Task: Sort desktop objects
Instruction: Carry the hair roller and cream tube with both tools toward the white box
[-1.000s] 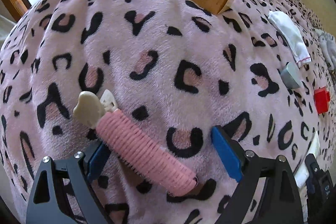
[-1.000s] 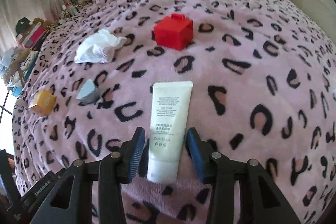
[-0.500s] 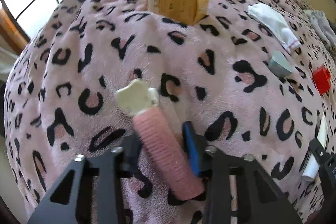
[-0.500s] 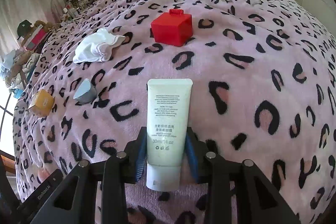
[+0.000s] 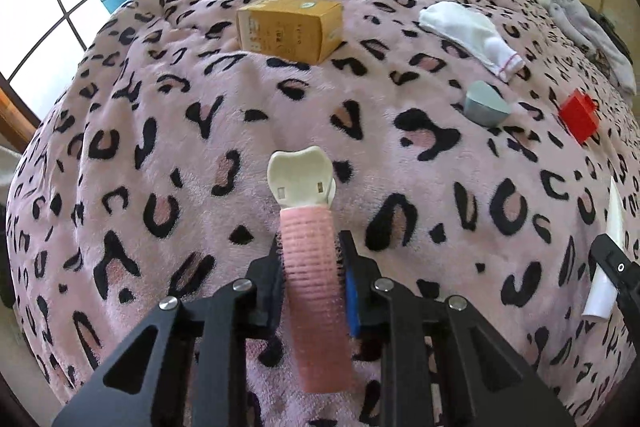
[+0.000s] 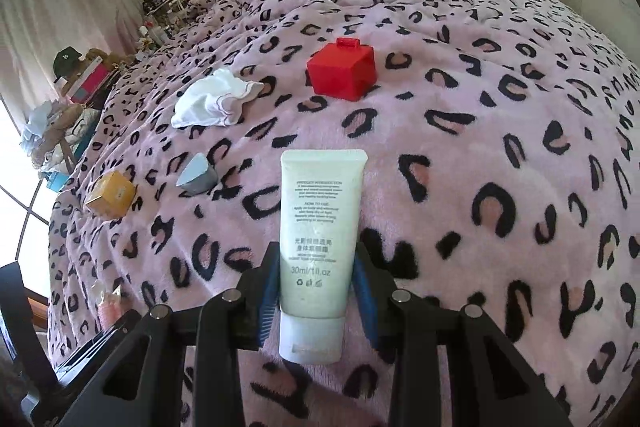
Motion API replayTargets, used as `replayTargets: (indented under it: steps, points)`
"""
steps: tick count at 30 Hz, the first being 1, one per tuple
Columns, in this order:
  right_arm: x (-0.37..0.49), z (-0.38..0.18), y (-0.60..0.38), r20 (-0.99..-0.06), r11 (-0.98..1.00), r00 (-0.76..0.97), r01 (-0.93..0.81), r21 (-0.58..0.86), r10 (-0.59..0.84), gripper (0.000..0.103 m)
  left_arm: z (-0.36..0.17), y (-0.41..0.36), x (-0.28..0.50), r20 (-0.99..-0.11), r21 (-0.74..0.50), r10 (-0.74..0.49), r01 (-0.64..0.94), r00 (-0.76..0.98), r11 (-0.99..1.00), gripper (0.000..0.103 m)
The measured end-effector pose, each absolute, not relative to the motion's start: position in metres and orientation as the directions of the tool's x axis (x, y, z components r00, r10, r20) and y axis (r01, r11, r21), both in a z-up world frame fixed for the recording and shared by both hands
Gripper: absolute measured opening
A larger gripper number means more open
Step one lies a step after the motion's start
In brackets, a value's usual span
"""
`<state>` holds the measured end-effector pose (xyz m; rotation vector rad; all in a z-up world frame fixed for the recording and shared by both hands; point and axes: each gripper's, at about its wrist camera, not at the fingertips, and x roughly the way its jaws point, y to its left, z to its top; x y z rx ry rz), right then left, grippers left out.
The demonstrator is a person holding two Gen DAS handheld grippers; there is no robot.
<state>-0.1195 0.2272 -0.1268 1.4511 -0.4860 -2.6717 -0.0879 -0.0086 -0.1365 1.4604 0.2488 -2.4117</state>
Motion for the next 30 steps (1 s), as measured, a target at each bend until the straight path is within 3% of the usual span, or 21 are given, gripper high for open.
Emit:
replayTargets:
  steps: [30]
  points:
    - [-0.021, -0.028, 0.211, -0.686, -0.936, -0.662, 0.071, 0.345, -0.302, 0.035, 0.0, 0.025, -0.022, -0.747, 0.021, -0.099, 0.126, -0.657, -0.992, 0.024]
